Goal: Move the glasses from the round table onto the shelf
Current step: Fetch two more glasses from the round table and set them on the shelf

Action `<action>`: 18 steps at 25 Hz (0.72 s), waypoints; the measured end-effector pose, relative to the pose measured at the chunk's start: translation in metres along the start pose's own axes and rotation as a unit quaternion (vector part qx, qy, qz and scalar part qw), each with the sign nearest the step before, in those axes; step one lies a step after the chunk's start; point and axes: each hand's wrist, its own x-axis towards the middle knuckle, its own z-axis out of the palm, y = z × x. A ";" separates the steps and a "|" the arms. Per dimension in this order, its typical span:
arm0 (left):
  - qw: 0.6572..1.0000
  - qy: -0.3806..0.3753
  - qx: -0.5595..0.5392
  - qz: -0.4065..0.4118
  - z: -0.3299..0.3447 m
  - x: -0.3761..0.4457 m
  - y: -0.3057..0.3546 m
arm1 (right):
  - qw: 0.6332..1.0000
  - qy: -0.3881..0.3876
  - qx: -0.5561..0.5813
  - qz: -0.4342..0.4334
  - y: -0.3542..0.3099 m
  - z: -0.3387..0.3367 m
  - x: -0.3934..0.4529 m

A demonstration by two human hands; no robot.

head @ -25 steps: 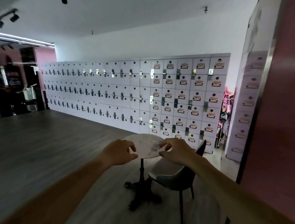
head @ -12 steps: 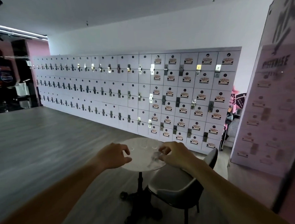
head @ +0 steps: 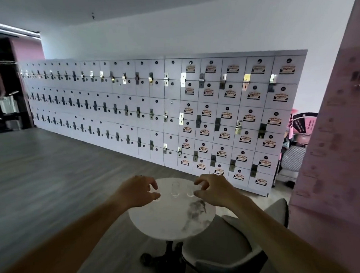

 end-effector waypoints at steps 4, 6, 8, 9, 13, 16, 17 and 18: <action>1.000 -0.009 0.005 -0.014 0.035 0.073 -0.038 | 1.000 -0.018 0.010 0.003 0.028 0.025 0.086; 0.999 -0.025 0.013 -0.024 0.056 0.116 -0.058 | 0.999 -0.033 0.016 0.002 0.047 0.039 0.136; 0.999 -0.033 0.022 -0.031 0.075 0.162 -0.076 | 0.999 -0.043 0.019 0.001 0.068 0.050 0.186; 0.998 -0.036 0.022 -0.036 0.082 0.183 -0.083 | 0.999 -0.048 0.021 0.001 0.077 0.053 0.211; 0.996 -0.064 0.019 -0.067 0.114 0.275 -0.113 | 0.997 -0.082 0.014 -0.001 0.116 0.067 0.315; 0.993 -0.082 0.014 -0.085 0.138 0.320 -0.136 | 0.995 -0.103 0.017 -0.001 0.136 0.086 0.371; 0.992 -0.090 0.013 -0.090 0.146 0.328 -0.142 | 0.994 -0.111 0.017 0.002 0.140 0.093 0.383; 0.990 -0.099 0.012 -0.096 0.156 0.338 -0.149 | 0.992 -0.122 0.015 0.006 0.147 0.102 0.395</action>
